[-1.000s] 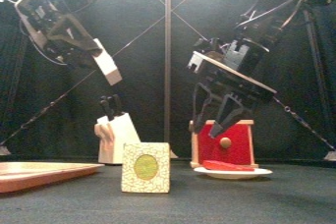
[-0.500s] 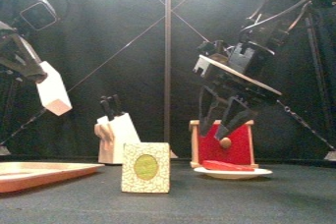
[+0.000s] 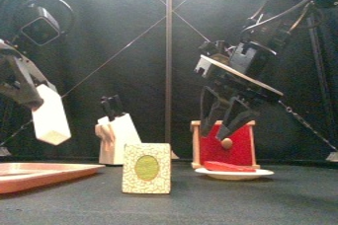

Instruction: Put rice on plate

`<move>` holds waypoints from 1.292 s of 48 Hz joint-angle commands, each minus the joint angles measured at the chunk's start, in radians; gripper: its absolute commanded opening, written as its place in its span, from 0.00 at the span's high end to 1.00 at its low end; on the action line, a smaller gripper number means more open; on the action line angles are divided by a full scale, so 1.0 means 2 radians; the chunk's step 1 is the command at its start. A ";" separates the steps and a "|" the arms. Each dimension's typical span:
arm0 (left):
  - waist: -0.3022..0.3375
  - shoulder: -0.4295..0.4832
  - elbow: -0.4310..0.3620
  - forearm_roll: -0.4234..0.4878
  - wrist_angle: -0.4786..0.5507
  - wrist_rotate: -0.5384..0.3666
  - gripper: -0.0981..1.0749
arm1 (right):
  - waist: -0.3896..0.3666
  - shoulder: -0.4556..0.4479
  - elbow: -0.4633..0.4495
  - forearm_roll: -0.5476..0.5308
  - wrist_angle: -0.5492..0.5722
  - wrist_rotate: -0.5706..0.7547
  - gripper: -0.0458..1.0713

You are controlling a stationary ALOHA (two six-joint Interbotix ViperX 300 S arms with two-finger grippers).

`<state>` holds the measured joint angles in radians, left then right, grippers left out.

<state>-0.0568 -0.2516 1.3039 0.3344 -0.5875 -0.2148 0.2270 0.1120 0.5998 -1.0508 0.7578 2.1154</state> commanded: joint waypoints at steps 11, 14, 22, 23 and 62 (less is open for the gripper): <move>-0.031 0.025 0.007 -0.084 -0.026 0.038 0.43 | 0.001 -0.021 -0.003 -0.002 0.002 -0.001 0.26; -0.031 0.027 0.008 -0.084 -0.026 0.038 0.41 | 0.001 -0.020 -0.003 -0.002 0.002 -0.001 0.26; -0.035 0.029 0.008 -0.084 -0.021 0.038 0.34 | 0.001 -0.021 -0.003 -0.002 0.002 -0.001 0.26; -0.035 0.029 0.008 -0.085 -0.020 0.038 0.34 | 0.001 -0.021 -0.003 -0.002 0.002 -0.001 0.26; -0.044 0.037 0.007 -0.092 -0.015 0.037 0.09 | 0.001 -0.020 -0.003 -0.002 0.002 -0.001 0.26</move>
<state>-0.1427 -0.1718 1.3284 0.1519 -0.6136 -0.1442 0.2270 0.1135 0.6013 -1.0508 0.7578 2.1154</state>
